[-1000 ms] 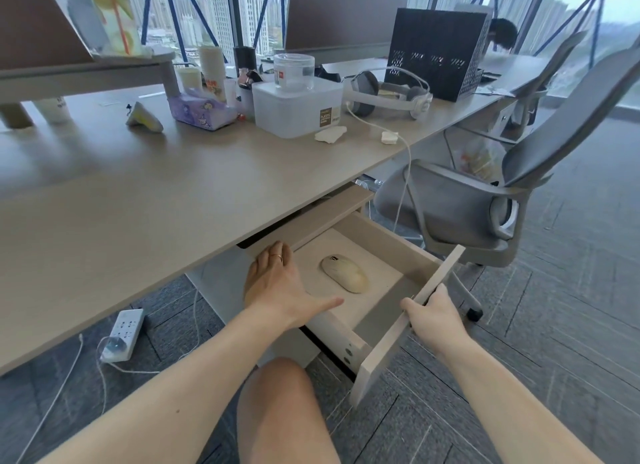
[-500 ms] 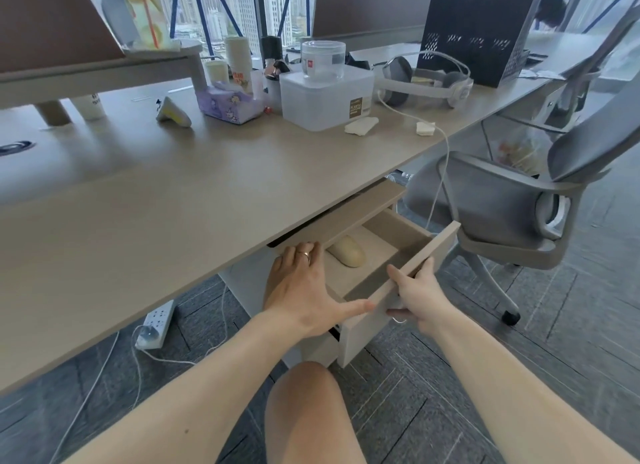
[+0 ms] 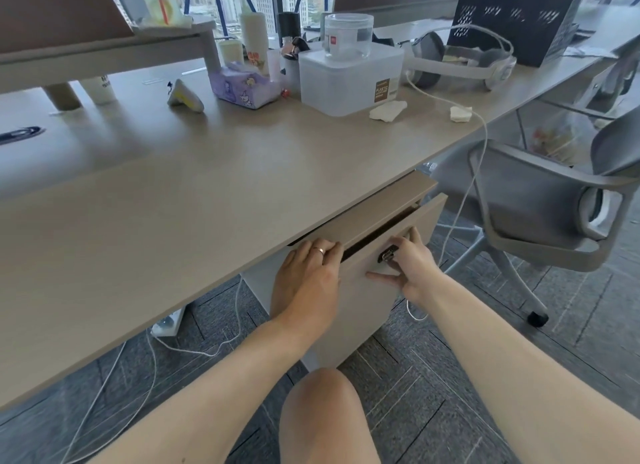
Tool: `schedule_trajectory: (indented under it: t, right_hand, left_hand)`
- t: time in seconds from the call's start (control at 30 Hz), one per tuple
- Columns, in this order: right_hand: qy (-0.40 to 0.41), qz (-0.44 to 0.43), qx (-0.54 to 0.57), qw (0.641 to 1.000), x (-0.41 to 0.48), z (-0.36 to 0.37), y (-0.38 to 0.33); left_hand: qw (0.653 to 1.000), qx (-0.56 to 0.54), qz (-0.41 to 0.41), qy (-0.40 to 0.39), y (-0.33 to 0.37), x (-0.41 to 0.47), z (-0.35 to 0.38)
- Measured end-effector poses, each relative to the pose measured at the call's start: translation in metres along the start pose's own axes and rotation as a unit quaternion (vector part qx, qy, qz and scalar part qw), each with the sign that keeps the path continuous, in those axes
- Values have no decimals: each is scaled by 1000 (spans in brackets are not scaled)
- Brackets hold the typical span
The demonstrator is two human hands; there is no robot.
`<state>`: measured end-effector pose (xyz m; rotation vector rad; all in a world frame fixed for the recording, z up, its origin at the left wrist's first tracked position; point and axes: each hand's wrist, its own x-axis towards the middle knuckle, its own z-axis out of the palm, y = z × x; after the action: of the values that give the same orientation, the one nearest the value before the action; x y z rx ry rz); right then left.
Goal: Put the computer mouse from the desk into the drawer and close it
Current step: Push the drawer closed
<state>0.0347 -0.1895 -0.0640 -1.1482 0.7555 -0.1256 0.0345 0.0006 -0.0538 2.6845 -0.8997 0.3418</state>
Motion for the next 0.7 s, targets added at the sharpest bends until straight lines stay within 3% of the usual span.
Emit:
schedule_trajectory:
  t: [0.3,0.7]
  right_hand:
    - [-13,-22,3,1000,18,23,4]
    - [-14,-27,21,999,18,28,3]
  left_hand:
    - [997,-24,39,57,-17,6,9]
    - [995,-54,64,48,-26,8,12]
